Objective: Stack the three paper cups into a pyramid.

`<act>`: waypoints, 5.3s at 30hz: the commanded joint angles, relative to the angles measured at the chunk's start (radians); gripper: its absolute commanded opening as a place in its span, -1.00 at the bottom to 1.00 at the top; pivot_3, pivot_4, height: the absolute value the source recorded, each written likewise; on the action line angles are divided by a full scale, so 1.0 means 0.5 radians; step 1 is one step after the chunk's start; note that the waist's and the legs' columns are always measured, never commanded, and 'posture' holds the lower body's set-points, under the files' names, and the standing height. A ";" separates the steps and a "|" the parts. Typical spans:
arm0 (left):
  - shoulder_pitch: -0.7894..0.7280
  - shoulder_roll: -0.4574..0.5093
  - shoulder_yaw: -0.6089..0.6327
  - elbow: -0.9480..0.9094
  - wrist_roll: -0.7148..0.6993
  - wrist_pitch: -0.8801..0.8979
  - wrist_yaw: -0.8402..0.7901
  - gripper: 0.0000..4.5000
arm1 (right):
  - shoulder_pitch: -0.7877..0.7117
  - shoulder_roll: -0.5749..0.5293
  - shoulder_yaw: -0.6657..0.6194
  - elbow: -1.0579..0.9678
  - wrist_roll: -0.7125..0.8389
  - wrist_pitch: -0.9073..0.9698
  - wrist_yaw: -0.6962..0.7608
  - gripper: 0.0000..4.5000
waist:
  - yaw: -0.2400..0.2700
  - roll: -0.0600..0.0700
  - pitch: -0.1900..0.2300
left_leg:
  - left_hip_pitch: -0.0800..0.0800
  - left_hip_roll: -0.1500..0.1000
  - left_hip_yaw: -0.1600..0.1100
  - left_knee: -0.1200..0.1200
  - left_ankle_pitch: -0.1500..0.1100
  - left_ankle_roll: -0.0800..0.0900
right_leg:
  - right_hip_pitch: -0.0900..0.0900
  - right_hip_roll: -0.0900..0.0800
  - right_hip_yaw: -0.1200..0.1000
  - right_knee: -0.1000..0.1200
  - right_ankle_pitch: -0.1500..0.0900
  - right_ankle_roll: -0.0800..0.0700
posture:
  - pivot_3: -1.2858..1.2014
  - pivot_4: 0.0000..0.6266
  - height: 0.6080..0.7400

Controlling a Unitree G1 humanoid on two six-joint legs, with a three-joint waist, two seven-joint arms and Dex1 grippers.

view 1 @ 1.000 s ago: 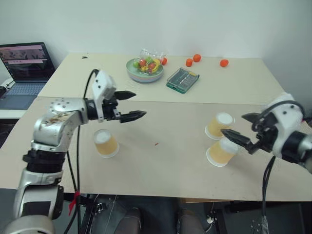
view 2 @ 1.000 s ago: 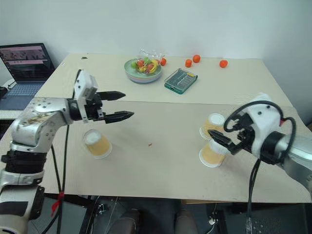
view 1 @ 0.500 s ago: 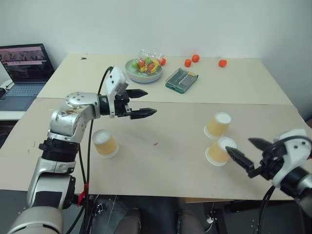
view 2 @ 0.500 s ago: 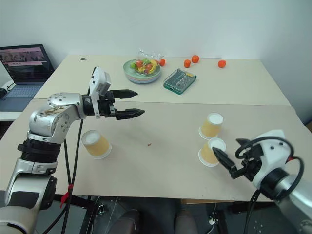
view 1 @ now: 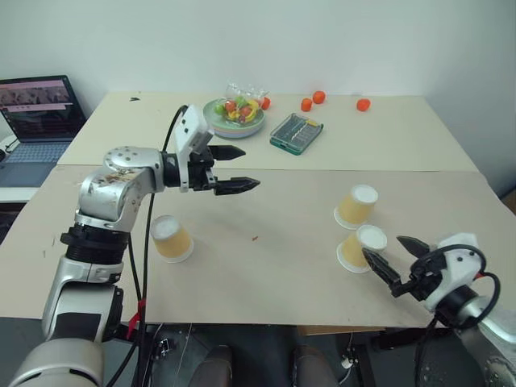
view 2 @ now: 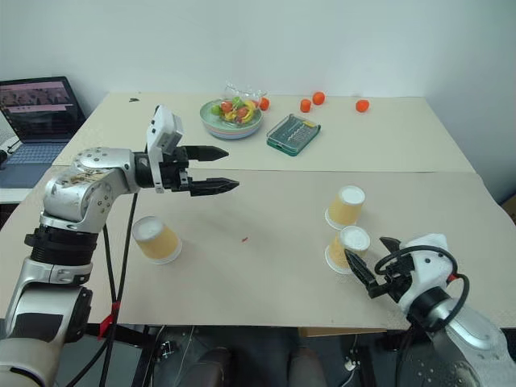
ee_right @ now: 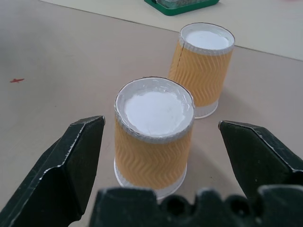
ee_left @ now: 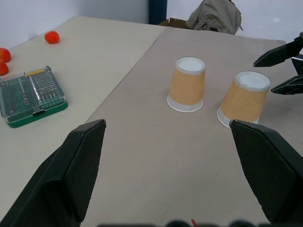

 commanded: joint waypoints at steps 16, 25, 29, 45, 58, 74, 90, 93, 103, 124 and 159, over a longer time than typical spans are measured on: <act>-0.064 0.071 0.094 -0.123 -0.018 0.030 0.028 1.00 | -0.280 0.000 0.173 0.241 -0.110 -0.122 0.056 0.51 | 0.001 0.000 0.000 | 0.001 0.000 0.005 0.000 0.000 0.000 | -0.001 0.000 0.005 0.000 0.005 -0.007 | 0.03 -0.52 1.00; -0.061 0.069 0.102 -0.127 -0.031 0.054 0.010 1.00 | -0.464 -0.132 0.167 0.056 0.014 0.132 0.024 0.22 | -0.003 0.000 0.000 | 0.001 0.000 0.007 0.000 0.000 0.000 | -0.003 0.001 0.007 0.002 0.005 -0.007 | 0.03 -0.52 1.00; -0.040 0.111 0.088 -0.182 -0.064 0.109 -0.041 1.00 | -0.726 -0.255 0.238 -0.097 0.195 0.464 -0.023 0.22 | -0.013 0.000 0.000 | 0.000 0.002 0.010 0.000 -0.001 0.001 | -0.005 0.003 0.010 0.002 0.006 -0.008 | 0.03 -0.52 1.00; 0.119 0.281 0.228 -0.467 -0.159 0.240 0.013 1.00 | -1.369 0.133 1.194 0.133 0.003 0.760 -0.209 0.22 | -0.044 0.000 0.000 | -0.009 0.003 0.019 0.001 -0.001 0.001 | -0.029 0.005 0.025 0.013 0.009 -0.010 | 0.03 -0.52 1.00; 0.223 0.311 0.276 -0.620 -0.262 0.357 0.122 1.00 | -1.627 0.376 1.379 0.341 -0.118 0.735 -0.097 0.22 | -0.054 0.000 0.000 | -0.003 0.008 0.024 0.001 -0.001 0.001 | -0.031 0.010 0.031 0.020 0.010 -0.011 | 0.03 -0.52 1.00; 0.175 0.276 0.225 -0.599 -0.282 0.347 0.137 1.00 | -1.616 0.439 1.400 0.386 -0.254 0.687 -0.038 0.97 | -0.052 0.000 0.000 | -0.004 0.008 0.024 0.001 -0.001 0.001 | -0.032 0.010 0.032 0.020 0.010 -0.012 | 0.03 -0.52 1.00; 0.156 0.238 0.189 -0.537 -0.273 0.310 0.105 1.00 | -1.795 0.486 0.728 0.149 0.252 1.117 -0.075 0.97 | -0.050 0.000 0.000 | -0.004 0.008 0.024 0.001 -0.001 0.001 | -0.032 0.011 0.032 0.020 0.010 -0.012 | 0.03 -0.52 1.00; 0.129 0.234 0.201 -0.538 -0.315 0.355 0.087 1.00 | -1.660 0.132 0.489 0.000 0.349 1.248 0.055 0.97 | -0.037 0.000 0.000 | -0.004 0.008 0.024 0.001 -0.001 0.001 | -0.032 0.011 0.032 0.019 0.010 -0.012 | 0.03 -0.52 1.00; 0.091 0.249 0.134 -0.504 -0.309 0.330 -0.025 1.00 | -0.857 -0.634 -0.142 -0.044 0.218 1.021 0.331 0.97 | -0.005 -0.001 0.001 | -0.006 0.007 0.031 0.001 -0.002 0.003 | -0.028 0.009 0.033 0.015 0.010 -0.011 | 0.03 -0.52 1.00; 0.012 0.190 0.079 -0.471 -0.259 0.315 -0.031 1.00 | -0.925 -0.309 0.403 1.039 -0.409 -0.286 0.438 0.97 | -0.048 -0.005 0.003 | -0.003 0.008 0.034 0.001 -0.001 0.002 | -0.026 0.010 0.038 0.014 0.012 -0.010 | 0.03 -0.52 1.00; 0.138 0.242 0.121 -0.592 -0.251 0.311 0.074 1.00 | -1.709 -0.174 0.627 2.065 -0.618 -0.774 0.707 0.24 | -0.055 -0.004 0.003 | -0.003 0.009 0.036 0.001 -0.001 0.002 | -0.028 0.010 0.041 0.015 0.014 -0.011 | 0.03 -0.52 1.00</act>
